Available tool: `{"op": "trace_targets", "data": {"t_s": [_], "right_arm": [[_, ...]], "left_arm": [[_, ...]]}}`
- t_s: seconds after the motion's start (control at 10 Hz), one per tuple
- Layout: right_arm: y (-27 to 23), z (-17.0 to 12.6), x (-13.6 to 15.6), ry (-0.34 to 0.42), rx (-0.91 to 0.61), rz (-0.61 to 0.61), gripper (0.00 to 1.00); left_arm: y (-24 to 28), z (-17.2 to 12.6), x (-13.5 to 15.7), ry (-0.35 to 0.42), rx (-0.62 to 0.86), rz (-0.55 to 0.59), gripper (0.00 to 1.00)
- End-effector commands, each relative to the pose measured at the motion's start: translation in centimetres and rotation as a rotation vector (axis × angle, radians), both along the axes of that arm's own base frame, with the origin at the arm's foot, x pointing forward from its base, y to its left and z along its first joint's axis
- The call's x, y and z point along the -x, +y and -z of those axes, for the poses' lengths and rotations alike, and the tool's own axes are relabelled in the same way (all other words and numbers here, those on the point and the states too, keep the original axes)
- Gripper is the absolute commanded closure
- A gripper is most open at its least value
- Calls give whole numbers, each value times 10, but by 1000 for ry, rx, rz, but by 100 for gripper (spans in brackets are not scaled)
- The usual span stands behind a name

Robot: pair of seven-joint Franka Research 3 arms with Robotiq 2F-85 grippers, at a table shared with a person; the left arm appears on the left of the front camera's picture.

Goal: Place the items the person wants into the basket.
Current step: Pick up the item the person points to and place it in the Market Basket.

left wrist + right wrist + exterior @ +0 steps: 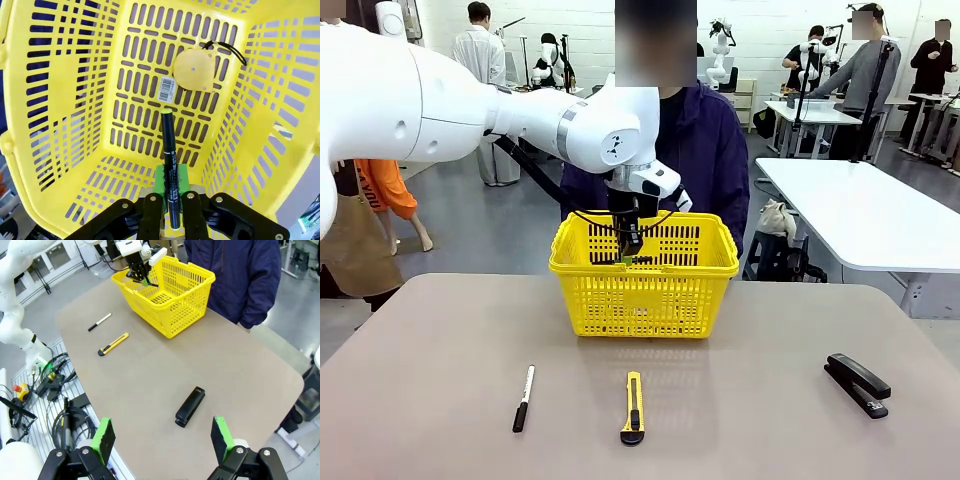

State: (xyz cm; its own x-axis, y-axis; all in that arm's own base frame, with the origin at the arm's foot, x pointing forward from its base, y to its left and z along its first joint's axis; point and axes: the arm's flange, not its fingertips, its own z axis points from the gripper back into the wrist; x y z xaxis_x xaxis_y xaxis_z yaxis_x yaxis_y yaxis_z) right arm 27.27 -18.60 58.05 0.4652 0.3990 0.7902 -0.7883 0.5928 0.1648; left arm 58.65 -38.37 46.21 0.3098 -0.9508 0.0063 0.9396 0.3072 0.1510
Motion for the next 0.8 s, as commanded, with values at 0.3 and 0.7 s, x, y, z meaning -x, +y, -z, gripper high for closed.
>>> {"op": "trace_targets", "data": {"t_s": [0.3,0.7], "right_arm": [[0,-1,-2,-24,-31,-14,0],[0,-1,-2,-24,-31,-14,0]], "left_arm": [[-3,-4,-5,-35,5,18,0],[-3,-4,-6,-28,12,20,0]]}}
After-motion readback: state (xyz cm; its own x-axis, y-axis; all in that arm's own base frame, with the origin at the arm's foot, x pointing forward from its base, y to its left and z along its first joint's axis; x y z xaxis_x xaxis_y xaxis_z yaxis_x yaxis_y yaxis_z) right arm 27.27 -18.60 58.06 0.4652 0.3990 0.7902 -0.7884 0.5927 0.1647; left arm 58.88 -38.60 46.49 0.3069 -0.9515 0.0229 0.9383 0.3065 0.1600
